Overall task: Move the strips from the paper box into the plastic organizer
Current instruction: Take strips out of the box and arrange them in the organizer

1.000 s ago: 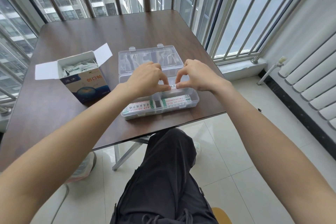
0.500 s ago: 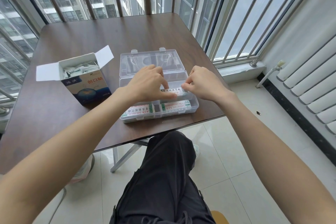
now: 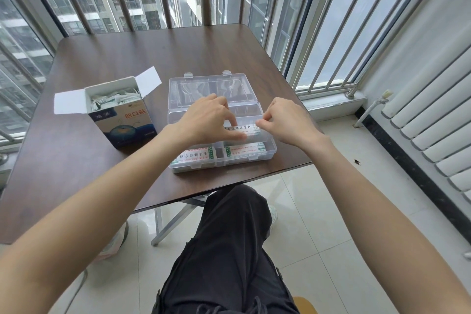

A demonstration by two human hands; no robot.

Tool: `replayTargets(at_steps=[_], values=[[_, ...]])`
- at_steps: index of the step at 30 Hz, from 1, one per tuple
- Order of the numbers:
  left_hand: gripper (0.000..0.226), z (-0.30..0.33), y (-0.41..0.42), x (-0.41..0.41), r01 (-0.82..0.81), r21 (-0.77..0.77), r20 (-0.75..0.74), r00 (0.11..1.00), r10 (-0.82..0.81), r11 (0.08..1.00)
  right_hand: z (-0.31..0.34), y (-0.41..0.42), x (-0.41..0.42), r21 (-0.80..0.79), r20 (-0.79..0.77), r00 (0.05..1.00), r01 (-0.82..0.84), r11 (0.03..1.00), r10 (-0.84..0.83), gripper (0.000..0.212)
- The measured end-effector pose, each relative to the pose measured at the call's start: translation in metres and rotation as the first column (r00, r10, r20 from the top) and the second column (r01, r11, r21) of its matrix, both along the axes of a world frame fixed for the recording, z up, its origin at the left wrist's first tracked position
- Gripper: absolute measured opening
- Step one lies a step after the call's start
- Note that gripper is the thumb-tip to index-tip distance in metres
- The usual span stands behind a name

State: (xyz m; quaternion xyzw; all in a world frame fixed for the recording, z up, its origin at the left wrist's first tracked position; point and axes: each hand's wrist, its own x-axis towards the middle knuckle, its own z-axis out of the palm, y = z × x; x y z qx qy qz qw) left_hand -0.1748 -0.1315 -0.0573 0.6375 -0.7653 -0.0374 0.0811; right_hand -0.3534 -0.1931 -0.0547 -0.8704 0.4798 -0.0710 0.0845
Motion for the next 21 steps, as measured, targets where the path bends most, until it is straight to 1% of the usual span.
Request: replayTargets(at_steps=[2,3,5,7,9,11,12,13,14,15,16,17,18,19,21], values=[[0.053,0.002,0.002,0.000,0.007,-0.032,0.013,1.000,-0.006,0.999,0.002,0.000,-0.004,0.031,0.044,0.999,0.010,0.999,-0.011,0.032],[0.053,0.005,0.004,0.000,0.013,-0.051,0.030,0.999,-0.011,0.999,0.005,0.001,-0.006,0.043,0.096,0.995,0.012,0.999,-0.017,0.030],[0.049,0.013,0.012,0.005,0.034,-0.118,0.045,0.999,-0.029,0.992,0.015,0.004,-0.007,0.081,0.258,0.966,-0.008,0.997,-0.013,0.024],[0.043,0.024,0.027,0.015,0.061,-0.239,0.000,0.998,-0.063,0.969,0.027,0.013,0.001,0.114,0.429,0.902,-0.102,0.988,0.044,0.017],[0.036,0.029,0.043,0.030,0.057,-0.399,-0.062,0.994,-0.090,0.915,0.036,0.021,0.018,0.116,0.538,0.833,-0.229,0.966,0.133,0.017],[0.026,0.030,0.060,0.053,-0.047,-0.539,-0.134,0.990,-0.031,0.841,0.041,0.030,0.042,0.069,0.580,0.777,-0.347,0.935,0.245,0.018],[0.024,0.031,0.074,0.072,-0.130,-0.586,-0.161,0.986,0.043,0.800,0.044,0.036,0.064,0.035,0.587,0.747,-0.409,0.912,0.312,0.018],[0.028,0.031,0.081,0.086,-0.199,-0.600,-0.186,0.977,0.106,0.775,0.046,0.039,0.079,-0.003,0.586,0.727,-0.440,0.898,0.359,0.018],[0.039,0.030,0.089,0.101,-0.264,-0.578,-0.200,0.963,0.180,0.772,0.049,0.042,0.096,-0.044,0.584,0.709,-0.459,0.887,0.396,0.019],[0.055,0.031,0.098,0.117,-0.329,-0.512,-0.194,0.944,0.266,0.793,0.052,0.045,0.114,-0.085,0.582,0.691,-0.473,0.877,0.429,0.018],[0.073,0.032,0.105,0.131,-0.397,-0.408,-0.191,0.918,0.348,0.822,0.055,0.046,0.133,-0.111,0.567,0.690,-0.478,0.871,0.451,0.018],[0.087,0.032,0.109,0.142,-0.465,-0.293,-0.208,0.884,0.420,0.835,0.059,0.045,0.150,-0.138,0.523,0.708,-0.479,0.867,0.474,0.017],[0.096,0.032,0.113,0.153,-0.519,-0.182,-0.235,0.848,0.476,0.835,0.063,0.046,0.168,-0.171,0.439,0.744,-0.481,0.860,0.503,0.017],[0.100,0.029,0.113,0.160,-0.545,-0.089,-0.259,0.821,0.509,0.834,0.065,0.045,0.182,-0.204,0.316,0.790,-0.485,0.851,0.526,0.017],[0.099,0.025,0.114,0.169,-0.547,0.019,-0.287,0.799,0.529,0.837,0.068,0.046,0.208,-0.244,0.041,0.846,-0.507,0.826,0.532,0.021]])
